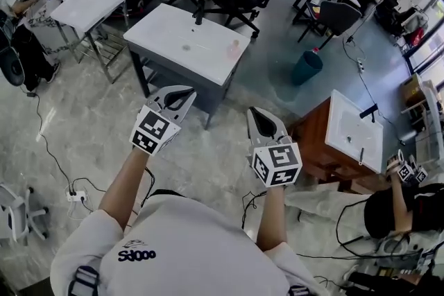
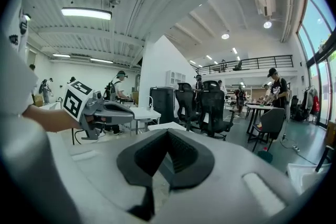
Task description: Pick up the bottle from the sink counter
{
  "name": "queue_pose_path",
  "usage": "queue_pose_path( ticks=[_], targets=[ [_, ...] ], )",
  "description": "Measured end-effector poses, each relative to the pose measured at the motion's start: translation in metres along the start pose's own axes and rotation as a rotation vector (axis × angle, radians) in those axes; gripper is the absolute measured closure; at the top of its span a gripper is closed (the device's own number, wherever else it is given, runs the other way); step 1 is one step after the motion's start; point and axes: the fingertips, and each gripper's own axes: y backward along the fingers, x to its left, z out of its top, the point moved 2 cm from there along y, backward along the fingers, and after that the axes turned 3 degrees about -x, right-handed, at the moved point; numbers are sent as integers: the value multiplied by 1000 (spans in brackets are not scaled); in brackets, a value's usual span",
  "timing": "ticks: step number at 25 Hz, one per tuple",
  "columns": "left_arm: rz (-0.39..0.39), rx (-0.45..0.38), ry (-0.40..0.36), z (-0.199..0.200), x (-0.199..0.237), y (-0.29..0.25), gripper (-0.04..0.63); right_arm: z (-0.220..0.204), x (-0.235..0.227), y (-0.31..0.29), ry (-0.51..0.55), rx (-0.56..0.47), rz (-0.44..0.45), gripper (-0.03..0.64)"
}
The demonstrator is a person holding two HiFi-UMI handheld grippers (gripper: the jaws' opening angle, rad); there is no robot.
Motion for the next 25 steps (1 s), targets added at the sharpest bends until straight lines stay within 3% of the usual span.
queue_pose_path(
  ticks=[4,14,25],
  targets=[
    [12,10,4,-2,-14,1,591,-5,-7,9,-29,-8,30,607],
    [12,33,36,-19,-15,-15,591,-23,-30,3,-56,9,-3,607],
    [-4,18,13,-37,51,-81,591,-30,-64,-67,-75,0,-24,609]
  ],
)
